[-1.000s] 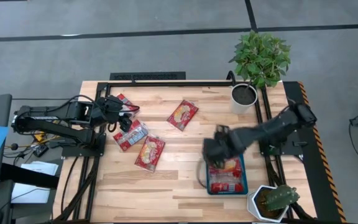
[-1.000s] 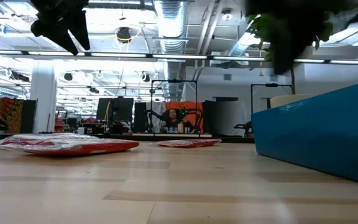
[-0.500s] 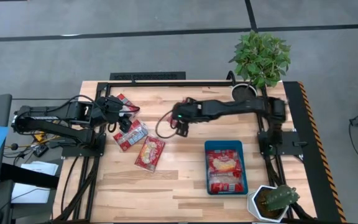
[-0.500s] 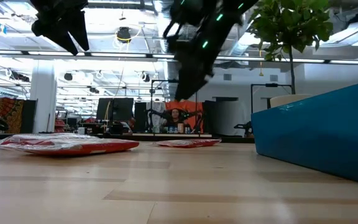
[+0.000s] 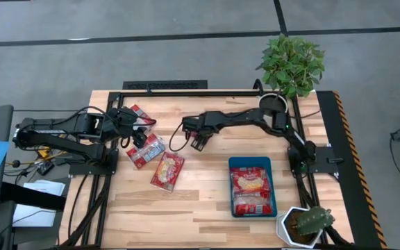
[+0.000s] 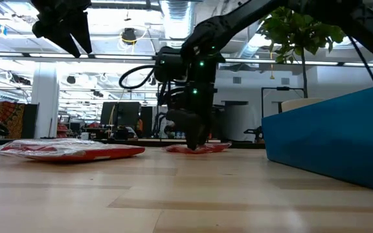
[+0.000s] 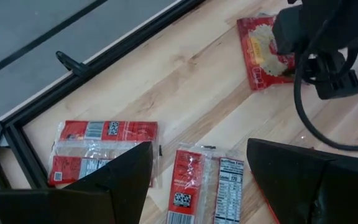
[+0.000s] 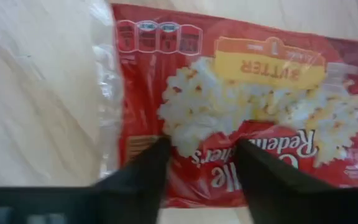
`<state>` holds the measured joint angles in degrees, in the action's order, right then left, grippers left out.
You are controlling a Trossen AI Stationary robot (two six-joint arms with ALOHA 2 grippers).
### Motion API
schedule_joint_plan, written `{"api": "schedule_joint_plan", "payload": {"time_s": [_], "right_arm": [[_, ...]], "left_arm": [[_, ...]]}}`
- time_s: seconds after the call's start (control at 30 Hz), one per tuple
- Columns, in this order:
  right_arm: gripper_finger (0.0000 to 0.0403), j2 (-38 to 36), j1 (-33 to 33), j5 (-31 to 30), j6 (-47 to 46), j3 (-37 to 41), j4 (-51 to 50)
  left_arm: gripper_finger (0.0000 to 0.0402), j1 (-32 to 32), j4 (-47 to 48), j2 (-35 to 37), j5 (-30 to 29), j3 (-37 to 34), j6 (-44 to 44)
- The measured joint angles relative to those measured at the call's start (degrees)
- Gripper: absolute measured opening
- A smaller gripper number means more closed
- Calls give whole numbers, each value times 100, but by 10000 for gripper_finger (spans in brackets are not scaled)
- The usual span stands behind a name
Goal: Sort popcorn bags into baskets
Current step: Put the red popcorn bag into the blue bin
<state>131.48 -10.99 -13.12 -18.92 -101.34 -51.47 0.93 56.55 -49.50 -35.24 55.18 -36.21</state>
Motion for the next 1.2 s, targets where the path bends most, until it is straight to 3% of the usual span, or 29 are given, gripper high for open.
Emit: {"api": "schedule_joint_plan", "payload": {"time_s": [0.13, 0.2, 0.37, 0.53, 0.7, 0.83, 1.0, 1.2], "right_arm": [[62, 41, 52, 207, -252, -29, -42], [21, -27, 94, 260, -278, -25, -56], [10, -415, 268, 480, -376, 47, -304], [6, -1321, 517, 424, -578, 2, -727], [5, -2070, 1073, 343, -1359, 26, -1570], [4, -2648, 1718, 371, -2731, 4, -2731], [4, -3000, 2801, 445, -5141, 11, -3672], [7, -2949, 3731, 601, -7310, 109, -3759]], "left_arm": [[250, -2, 8, -2, -2, 0, -11], [250, -2, 9, -2, -4, 0, -22], [250, -2, 11, -2, -7, 0, -22], [250, 0, 9, -2, -11, 0, -22], [250, -2, 9, -2, -9, 0, -22], [250, -1, 10, -2, 20, 0, -22], [250, -2, 5, -2, 37, 0, -22], [250, -2, -63, -1, 42, 0, 43]]}}
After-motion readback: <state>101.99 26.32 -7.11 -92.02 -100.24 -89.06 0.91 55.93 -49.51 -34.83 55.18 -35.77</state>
